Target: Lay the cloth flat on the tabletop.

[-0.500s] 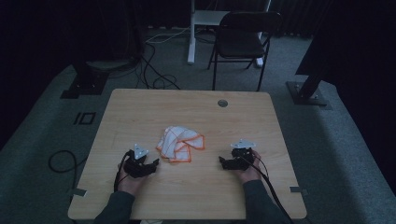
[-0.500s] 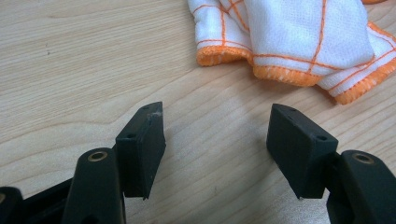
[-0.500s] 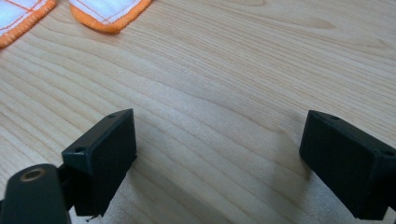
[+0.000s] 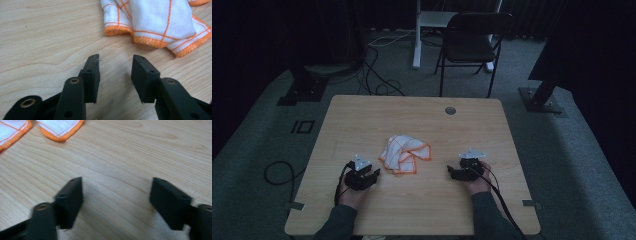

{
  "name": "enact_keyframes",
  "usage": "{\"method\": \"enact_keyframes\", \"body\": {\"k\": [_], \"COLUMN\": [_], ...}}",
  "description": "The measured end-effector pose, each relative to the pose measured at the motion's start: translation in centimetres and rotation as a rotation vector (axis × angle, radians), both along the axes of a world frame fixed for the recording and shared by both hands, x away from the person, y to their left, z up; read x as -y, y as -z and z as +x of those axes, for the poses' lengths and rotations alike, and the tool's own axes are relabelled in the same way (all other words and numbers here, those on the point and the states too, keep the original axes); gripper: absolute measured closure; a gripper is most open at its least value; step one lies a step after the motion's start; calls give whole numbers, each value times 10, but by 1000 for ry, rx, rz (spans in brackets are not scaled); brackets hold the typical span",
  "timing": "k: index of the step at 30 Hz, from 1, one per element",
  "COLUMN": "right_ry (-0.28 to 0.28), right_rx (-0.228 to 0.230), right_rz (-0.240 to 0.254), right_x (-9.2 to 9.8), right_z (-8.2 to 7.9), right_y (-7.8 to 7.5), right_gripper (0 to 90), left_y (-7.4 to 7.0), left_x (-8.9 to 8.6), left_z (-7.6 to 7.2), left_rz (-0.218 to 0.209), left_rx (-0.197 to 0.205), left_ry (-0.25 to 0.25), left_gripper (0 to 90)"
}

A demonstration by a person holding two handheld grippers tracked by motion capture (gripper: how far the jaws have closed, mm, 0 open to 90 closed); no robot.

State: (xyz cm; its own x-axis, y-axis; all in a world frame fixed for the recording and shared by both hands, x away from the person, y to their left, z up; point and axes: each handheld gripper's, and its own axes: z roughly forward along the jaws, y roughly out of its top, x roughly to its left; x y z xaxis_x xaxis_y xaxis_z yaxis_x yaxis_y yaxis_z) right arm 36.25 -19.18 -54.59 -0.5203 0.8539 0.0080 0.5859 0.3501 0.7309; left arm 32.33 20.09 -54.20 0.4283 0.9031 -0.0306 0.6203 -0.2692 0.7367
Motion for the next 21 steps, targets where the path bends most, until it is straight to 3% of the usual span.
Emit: {"method": "enact_keyframes", "body": {"k": [5,13,21], "right_ry": [-20,-37,-47], "right_rx": [11,11,10], "right_rz": [16,34,24], "right_x": [-3,-6,-9], "right_z": [-3,-6,-7], "right_y": [-2,-4,-4], "right_gripper": [432,443,431], "left_y": [-5,-12,-20], "left_x": [3,18,29], "left_z": [-6,-15,-7], "left_rz": [-20,-21,-51], "left_rx": [31,79,92], "left_ry": [18,72,119], "left_gripper": [633,625,556]}}
